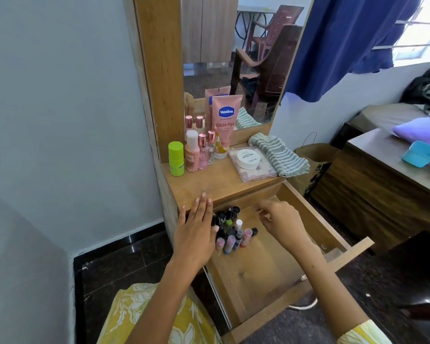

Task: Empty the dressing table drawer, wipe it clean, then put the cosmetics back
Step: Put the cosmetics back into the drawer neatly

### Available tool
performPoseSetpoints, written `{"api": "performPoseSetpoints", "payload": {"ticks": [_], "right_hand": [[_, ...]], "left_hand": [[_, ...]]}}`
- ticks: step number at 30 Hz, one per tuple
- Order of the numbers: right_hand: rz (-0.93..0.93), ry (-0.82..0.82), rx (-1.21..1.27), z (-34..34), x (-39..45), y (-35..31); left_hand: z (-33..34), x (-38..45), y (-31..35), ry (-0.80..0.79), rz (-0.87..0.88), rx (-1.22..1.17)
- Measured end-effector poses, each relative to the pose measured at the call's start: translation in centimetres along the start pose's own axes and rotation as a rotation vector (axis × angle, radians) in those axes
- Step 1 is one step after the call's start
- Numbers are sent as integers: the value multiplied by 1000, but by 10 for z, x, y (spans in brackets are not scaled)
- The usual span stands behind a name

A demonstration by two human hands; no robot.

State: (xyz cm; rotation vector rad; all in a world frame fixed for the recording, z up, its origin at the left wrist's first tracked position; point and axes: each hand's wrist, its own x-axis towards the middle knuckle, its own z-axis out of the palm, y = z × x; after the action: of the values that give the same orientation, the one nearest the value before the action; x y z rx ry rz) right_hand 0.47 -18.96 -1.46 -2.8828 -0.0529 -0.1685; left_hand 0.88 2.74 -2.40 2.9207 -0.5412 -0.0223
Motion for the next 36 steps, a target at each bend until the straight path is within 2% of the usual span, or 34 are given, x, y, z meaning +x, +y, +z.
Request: {"api": "performPoseSetpoints", "payload": {"ticks": [2,6,8,14,19,23,26,30,33,36], "right_hand": [[-57,56,46,-5,3,-16],[-158,111,146,-1,8,-49],[-177,147,182,5,10,-60],[-144,185,243,8,11,-73],[-135,179,308,5,3,-72],[-133,248,447,2,-7,-71],[-146,248,575,-5,-16,-74],[-181,258,651,-17,-33,-76],[-121,238,573,-21,-46,-69],[-32,81,397,-17,-56,-55]], "left_hand": [[-10,-2,-7,63,-9,-38],[-41,20,-29,390,-58,-180],[-55,45,-40,507,-38,-137],[-68,95,-67,444,-19,11],[-70,88,-72,579,49,-292],[-63,52,-55,661,143,-407],[-57,15,-25,644,227,-555],[-47,-17,6,509,306,-793],[-37,-29,16,403,324,-853],[-32,-33,13,329,291,-864]]}}
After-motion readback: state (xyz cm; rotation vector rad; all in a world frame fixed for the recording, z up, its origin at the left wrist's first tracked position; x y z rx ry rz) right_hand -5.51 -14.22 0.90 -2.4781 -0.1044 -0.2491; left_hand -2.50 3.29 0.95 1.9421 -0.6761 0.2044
